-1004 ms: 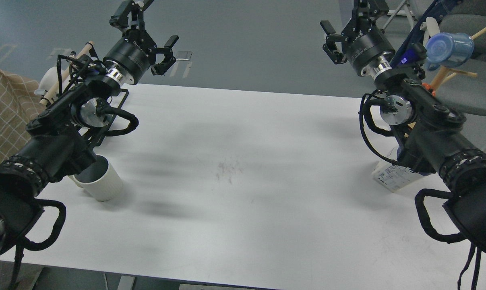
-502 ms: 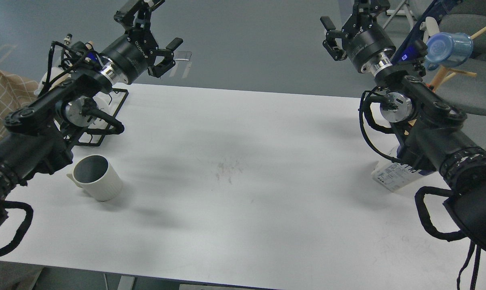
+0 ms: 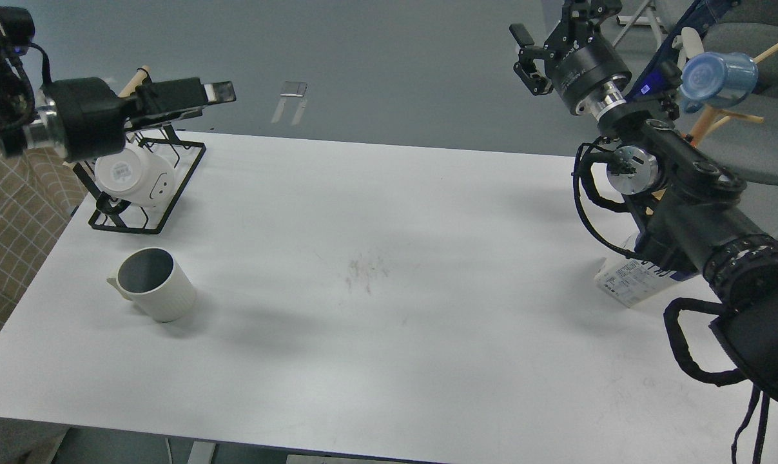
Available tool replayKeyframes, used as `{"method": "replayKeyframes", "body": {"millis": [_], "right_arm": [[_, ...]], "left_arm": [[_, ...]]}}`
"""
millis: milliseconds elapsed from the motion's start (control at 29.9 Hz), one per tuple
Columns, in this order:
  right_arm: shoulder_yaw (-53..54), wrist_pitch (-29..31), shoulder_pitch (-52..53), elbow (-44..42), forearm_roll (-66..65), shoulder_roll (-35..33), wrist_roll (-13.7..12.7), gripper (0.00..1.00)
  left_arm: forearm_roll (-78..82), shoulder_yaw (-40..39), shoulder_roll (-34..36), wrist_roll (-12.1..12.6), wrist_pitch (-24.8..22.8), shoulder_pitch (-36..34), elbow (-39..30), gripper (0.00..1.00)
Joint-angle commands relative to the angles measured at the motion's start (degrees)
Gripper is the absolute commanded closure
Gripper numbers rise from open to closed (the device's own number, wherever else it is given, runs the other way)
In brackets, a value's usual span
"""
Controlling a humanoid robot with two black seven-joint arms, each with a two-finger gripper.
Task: Place cup and milk with both arms
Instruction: 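Lower the left gripper toward the white mug's rim, then grasp the white mug with the left gripper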
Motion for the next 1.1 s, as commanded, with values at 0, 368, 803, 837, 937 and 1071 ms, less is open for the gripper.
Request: {"method": "replayKeyframes", "body": {"millis": [0,368,803,837,937,1071], "right_arm": [[0.0,0.0,-0.1,0.1,0.0,0.0,0.0,0.0],[0.0,0.1,-0.5,0.3,0.0,0.0,0.0,0.0],[-0.1,0.1,-0.7,0.3,0.0,0.0,0.0,0.0],[-0.1,0.1,-0.7,0.3,0.0,0.0,0.0,0.0],[0.0,0.1,-0.7,0.3,0.0,0.0,0.0,0.0],[-0.1,0.1,-0.7,0.3,0.0,0.0,0.0,0.0]], "left_arm": [[10.2,0.3,4.7,-4.7,0.0,3.3,-2.4,0.0],[30.8,1.7,6.1,-9.0,0.0,11.1,4.7,0.0],[36.0,7.7,2.0,-9.0,6.0,13.1,9.9,0.0],[36.1,7.7,1.4,-9.0,6.0,13.0,10.7,0.0],[36.1,7.7,0.2,-9.0,6.0,12.8,11.7,0.0],[36.5,7.7,-2.1,-9.0,6.1,12.7,14.2,0.0]]}}
